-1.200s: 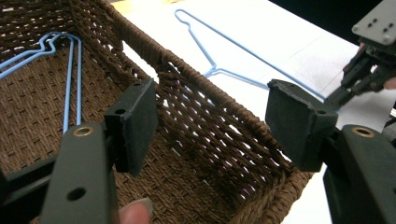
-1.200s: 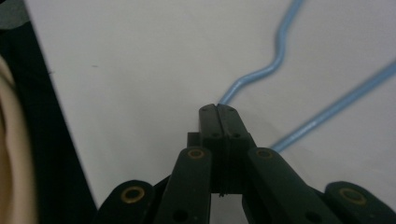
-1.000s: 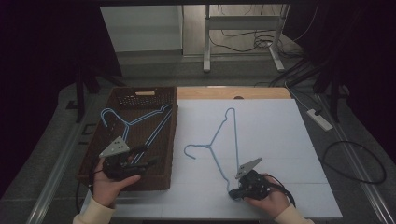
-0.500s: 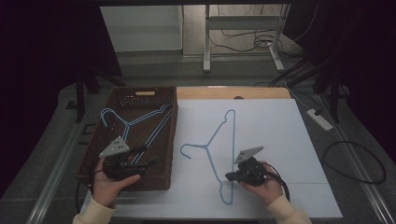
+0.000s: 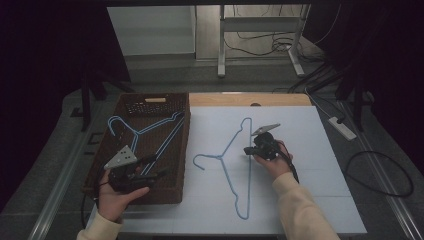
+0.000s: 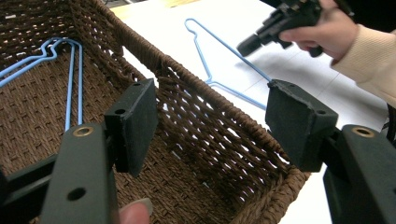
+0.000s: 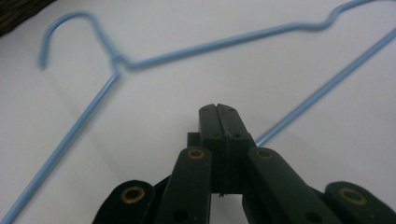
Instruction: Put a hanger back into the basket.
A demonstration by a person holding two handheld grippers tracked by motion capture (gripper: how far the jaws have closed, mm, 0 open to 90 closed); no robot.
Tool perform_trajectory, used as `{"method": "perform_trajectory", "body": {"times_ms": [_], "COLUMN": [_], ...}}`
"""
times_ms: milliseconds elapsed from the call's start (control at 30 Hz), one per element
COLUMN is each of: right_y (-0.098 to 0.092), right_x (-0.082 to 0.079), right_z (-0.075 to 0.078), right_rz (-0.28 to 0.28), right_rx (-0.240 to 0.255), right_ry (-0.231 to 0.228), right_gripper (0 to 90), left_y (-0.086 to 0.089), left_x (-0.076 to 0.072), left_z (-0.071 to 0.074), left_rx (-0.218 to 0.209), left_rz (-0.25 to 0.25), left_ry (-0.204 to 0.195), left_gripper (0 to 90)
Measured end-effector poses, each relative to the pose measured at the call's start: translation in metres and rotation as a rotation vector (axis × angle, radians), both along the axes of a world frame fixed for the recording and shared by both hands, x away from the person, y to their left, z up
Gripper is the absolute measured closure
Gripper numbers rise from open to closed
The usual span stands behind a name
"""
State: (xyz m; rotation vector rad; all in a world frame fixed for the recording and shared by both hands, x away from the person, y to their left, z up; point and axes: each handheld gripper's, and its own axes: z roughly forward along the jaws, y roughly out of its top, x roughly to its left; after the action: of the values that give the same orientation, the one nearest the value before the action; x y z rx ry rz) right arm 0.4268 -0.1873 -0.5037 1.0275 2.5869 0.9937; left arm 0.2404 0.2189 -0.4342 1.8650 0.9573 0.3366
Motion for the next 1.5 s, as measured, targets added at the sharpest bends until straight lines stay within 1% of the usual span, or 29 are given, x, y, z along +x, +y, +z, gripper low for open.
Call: {"method": "perform_trajectory", "body": {"times_ms": [67,100,167,233,333,400,467,533,600,633,700,800,833,900,933,967,1000,1033,1067,1200,1267,1300,1333,1400,1433,1500], "right_y": [0.001,0.002,0.003,0.004,0.005,0.006,0.007,0.008,0.007,0.007,0.004,-0.005,-0.005,-0.012,-0.021,-0.021,-0.025,-0.037,-0.04,-0.056,-0.063,-0.063,-0.071,-0.074,-0.08,-0.086], "right_x": [0.009,0.014,0.023,0.031,0.04,0.043,0.045,0.044,0.042,0.042,0.04,0.037,0.037,0.033,0.029,0.029,0.027,0.018,0.015,-0.003,-0.012,-0.012,-0.02,-0.023,-0.029,-0.037], "right_z": [0.0,0.0,-0.003,-0.005,-0.008,-0.009,-0.01,-0.01,-0.009,-0.009,-0.007,-0.004,-0.004,-0.003,-0.002,-0.002,-0.001,0.0,0.0,0.001,0.002,0.002,0.003,0.003,0.004,0.003], "right_rz": [-0.015,-0.022,-0.04,-0.049,-0.063,-0.07,-0.076,-0.079,-0.084,-0.084,-0.096,-0.121,-0.121,-0.125,-0.135,-0.135,-0.139,-0.149,-0.15,-0.158,-0.172,-0.172,-0.197,-0.206,-0.22,-0.224], "right_rx": [-0.01,-0.027,-0.044,-0.078,-0.089,-0.1,-0.101,-0.113,-0.14,-0.14,-0.172,-0.203,-0.203,-0.216,-0.226,-0.226,-0.222,-0.206,-0.206,-0.219,-0.235,-0.235,-0.245,-0.243,-0.234,-0.227], "right_ry": [-0.006,-0.008,-0.01,-0.013,-0.011,-0.014,-0.012,-0.02,-0.023,-0.023,-0.028,-0.014,-0.014,-0.007,-0.004,-0.004,0.001,0.009,0.01,0.017,0.019,0.019,0.033,0.039,0.049,0.056], "right_gripper": [90.0,90.0,90.0,90.0,90.0,90.0,90.0,90.0,90.0,90.0,90.0,90.0,90.0,90.0,90.0,90.0,90.0,90.0,90.0,90.0,90.0,90.0,90.0,90.0,90.0,90.0], "left_y": [0.0,0.0,-0.001,-0.001,-0.002,-0.002,-0.001,-0.001,-0.001,-0.001,-0.002,-0.004,-0.004,-0.004,-0.004,-0.004,-0.004,-0.005,-0.005,-0.008,-0.009,-0.009,-0.009,-0.01,-0.01,-0.01], "left_x": [0.0,0.0,0.0,0.0,0.0,0.001,0.001,0.001,0.001,0.001,0.001,0.001,0.001,0.001,0.001,0.001,0.001,0.001,0.001,0.001,0.001,0.001,0.001,0.001,0.001,0.001], "left_z": [0.0,-0.001,-0.001,-0.002,-0.002,-0.002,-0.003,-0.003,-0.003,-0.003,-0.003,-0.003,-0.003,-0.003,-0.003,-0.003,-0.003,-0.004,-0.004,-0.004,-0.004,-0.004,-0.004,-0.003,-0.003,-0.004], "left_rx": [0.001,0.002,0.003,0.008,0.008,0.009,0.009,0.009,0.01,0.01,0.013,0.016,0.016,0.017,0.016,0.016,0.016,0.016,0.015,0.018,0.02,0.02,0.019,0.02,0.021,0.021], "left_rz": [0.0,-0.001,-0.004,-0.006,-0.006,-0.006,-0.005,-0.003,-0.004,-0.004,-0.007,-0.01,-0.01,-0.011,-0.011,-0.011,-0.011,-0.011,-0.011,-0.017,-0.017,-0.017,-0.017,-0.02,-0.02,-0.021], "left_ry": [-0.001,0.0,0.002,0.002,0.001,0.002,0.003,0.005,0.005,0.005,0.005,0.002,0.002,0.002,0.003,0.003,0.003,0.005,0.005,0.009,0.006,0.006,0.005,0.005,0.005,0.005], "left_gripper": [34.1,34.2,34.2,34.1,34.1,34.1,34.0,34.0,33.8,33.8,33.7,33.5,33.4,33.4,33.3,33.3,33.3,33.3,33.2,33.2,33.2,33.2,33.2,33.2,33.2,33.2]}}
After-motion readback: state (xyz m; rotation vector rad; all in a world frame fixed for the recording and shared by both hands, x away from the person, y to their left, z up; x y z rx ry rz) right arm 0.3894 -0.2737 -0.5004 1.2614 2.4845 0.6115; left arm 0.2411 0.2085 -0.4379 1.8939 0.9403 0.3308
